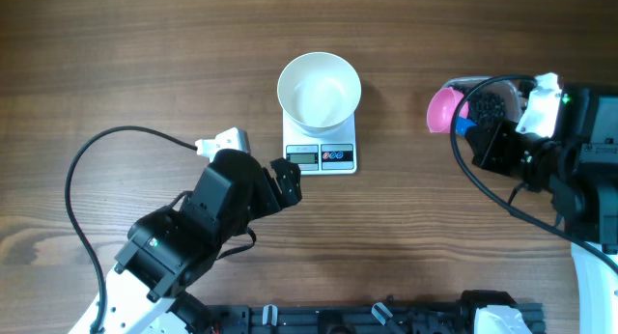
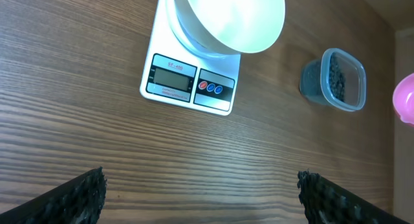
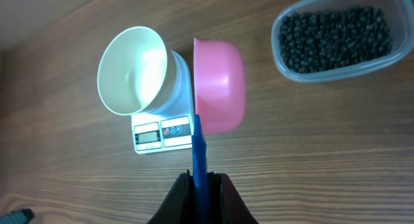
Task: Scoop item into bowl and weigh 150g on scale
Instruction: 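Move the left gripper to the front of the scale display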
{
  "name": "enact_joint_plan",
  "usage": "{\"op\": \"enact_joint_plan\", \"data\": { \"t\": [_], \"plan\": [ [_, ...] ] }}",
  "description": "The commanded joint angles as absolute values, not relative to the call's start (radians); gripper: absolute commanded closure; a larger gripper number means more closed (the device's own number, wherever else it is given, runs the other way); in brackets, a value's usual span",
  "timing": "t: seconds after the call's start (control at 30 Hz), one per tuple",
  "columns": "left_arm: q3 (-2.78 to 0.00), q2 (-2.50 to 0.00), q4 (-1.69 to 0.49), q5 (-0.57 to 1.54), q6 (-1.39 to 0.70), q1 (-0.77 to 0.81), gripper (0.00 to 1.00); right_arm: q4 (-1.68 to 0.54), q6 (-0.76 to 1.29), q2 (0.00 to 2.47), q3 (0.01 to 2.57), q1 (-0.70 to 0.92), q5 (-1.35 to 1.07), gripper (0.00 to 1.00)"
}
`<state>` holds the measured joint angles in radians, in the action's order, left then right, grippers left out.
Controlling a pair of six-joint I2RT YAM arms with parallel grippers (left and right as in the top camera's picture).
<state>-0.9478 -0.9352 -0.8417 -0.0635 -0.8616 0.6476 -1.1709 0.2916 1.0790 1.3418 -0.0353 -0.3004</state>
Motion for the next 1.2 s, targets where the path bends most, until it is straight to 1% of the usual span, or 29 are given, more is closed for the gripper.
{"op": "enact_joint_plan", "data": {
  "t": [0.0,0.17,0.23,0.3,0.43,0.5,0.57,0.7,0.97,1.1,1.17],
  "plan": [
    [-0.966,-0.957,-0.843,-0.030,-0.813,0.643,0.00,-1.166,0.221,1.085,1.367,-0.031,-0.265,0.96],
    [-0.988,-1.080,-0.862,0.100,-0.761,0.643,0.00,-1.159,0.244,1.104,1.367,-0.031,-0.202,0.96],
    [-1.052,-1.158,-0.924,0.104,-0.743,0.643,0.01,-1.159,0.245,1.116,1.367,-0.031,-0.203,0.96],
    [-1.145,-1.233,-1.007,0.087,-0.698,0.643,0.00,-1.163,0.244,1.127,1.367,-0.031,-0.203,0.96],
    [-1.404,-1.386,-1.204,-0.046,-0.657,0.643,0.00,-1.171,0.244,1.139,1.367,-0.031,-0.203,0.96],
    [-1.464,-1.433,-1.232,-0.093,-0.652,0.643,0.00,-1.171,0.243,1.139,1.367,-0.031,-0.203,0.96],
    [-1.465,-1.457,-1.223,-0.095,-0.624,0.643,0.00,-1.172,0.243,1.139,1.367,-0.031,-0.203,0.96],
    [-1.399,-1.488,-1.178,-0.095,-0.630,0.646,0.00,-1.180,0.242,1.139,1.367,-0.031,-0.202,0.96],
    [-1.093,-1.489,-0.825,-0.023,-0.636,0.645,0.00,-1.187,0.236,1.139,1.367,-0.031,-0.203,0.96],
    [-1.000,-1.489,-0.663,-0.032,-0.644,0.645,0.00,-1.182,0.239,1.139,1.367,-0.031,-0.203,0.95],
    [-0.971,-1.491,-0.612,-0.073,-0.665,0.645,0.00,-1.178,0.239,1.139,1.367,-0.031,-0.202,0.96]
  ]
}}
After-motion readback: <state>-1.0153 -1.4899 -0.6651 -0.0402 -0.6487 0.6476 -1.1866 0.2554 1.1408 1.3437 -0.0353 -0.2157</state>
